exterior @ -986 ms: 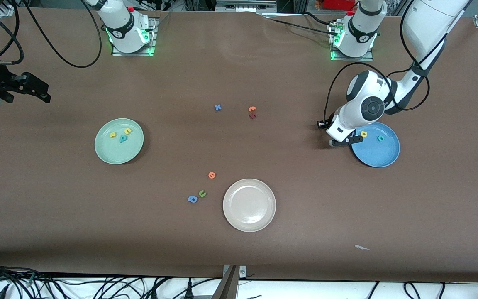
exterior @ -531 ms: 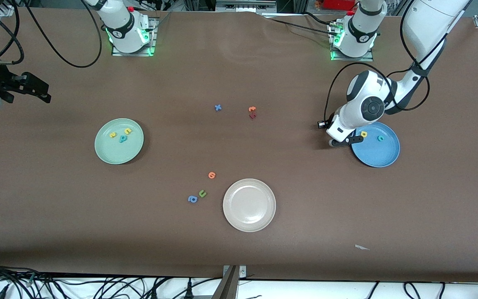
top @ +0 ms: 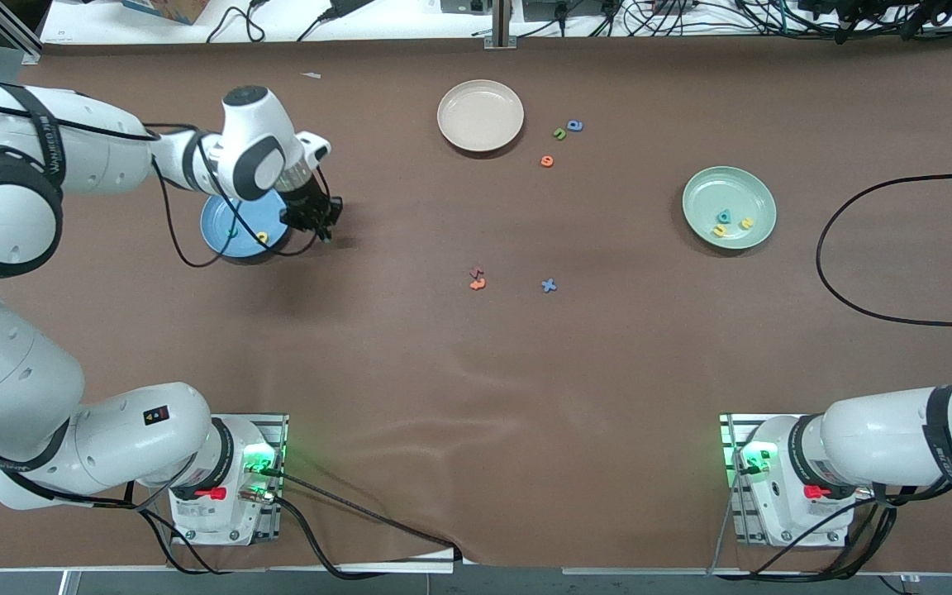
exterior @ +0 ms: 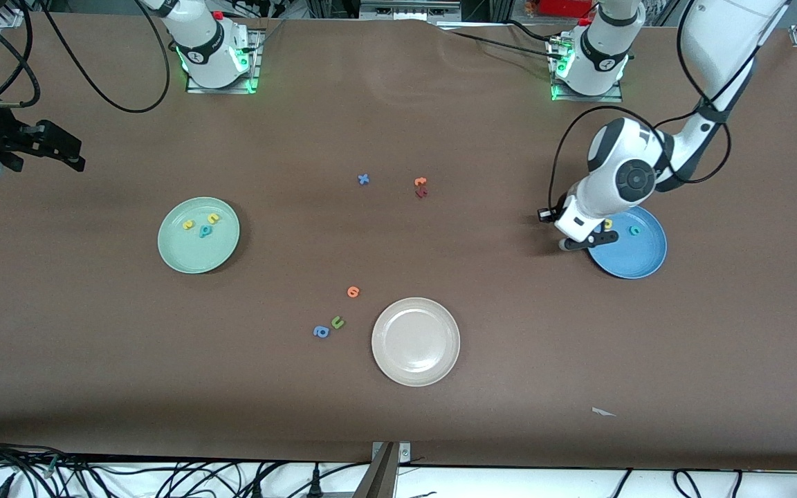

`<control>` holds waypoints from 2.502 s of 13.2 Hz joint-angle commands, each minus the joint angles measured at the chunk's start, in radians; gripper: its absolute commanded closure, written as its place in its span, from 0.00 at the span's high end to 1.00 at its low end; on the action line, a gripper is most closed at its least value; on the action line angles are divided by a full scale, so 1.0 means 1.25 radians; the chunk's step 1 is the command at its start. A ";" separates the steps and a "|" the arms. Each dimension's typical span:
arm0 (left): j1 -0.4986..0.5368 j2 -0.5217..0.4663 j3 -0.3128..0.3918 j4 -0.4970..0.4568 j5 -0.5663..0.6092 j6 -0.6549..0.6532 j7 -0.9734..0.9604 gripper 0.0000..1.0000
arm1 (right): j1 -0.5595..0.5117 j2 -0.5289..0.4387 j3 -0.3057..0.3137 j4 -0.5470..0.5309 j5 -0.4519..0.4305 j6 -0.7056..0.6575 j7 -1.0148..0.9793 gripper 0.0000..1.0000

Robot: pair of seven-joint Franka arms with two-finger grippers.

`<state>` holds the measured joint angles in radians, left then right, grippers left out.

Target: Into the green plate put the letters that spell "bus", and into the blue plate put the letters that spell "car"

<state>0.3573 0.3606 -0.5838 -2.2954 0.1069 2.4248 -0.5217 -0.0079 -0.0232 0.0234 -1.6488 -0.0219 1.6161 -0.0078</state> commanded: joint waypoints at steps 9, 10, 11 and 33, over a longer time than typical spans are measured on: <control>0.225 0.012 0.004 0.193 0.026 -0.214 0.275 0.00 | 0.010 0.007 -0.009 0.022 -0.002 -0.022 0.005 1.00; 0.226 0.029 0.012 0.200 0.035 -0.210 0.280 0.00 | 0.010 0.007 -0.009 0.022 -0.002 -0.020 0.005 1.00; 0.226 0.044 0.014 0.204 0.071 -0.200 0.277 0.00 | 0.010 0.007 -0.009 0.022 -0.002 -0.020 0.005 1.00; 0.215 -0.011 -0.013 0.735 0.083 -0.688 0.270 1.00 | 0.014 0.007 -0.003 0.022 -0.003 -0.014 0.009 1.00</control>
<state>0.6383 0.3320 -0.5951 -1.4621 0.1951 1.6383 -0.1857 -0.0044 -0.0209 0.0223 -1.6461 -0.0219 1.6125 -0.0078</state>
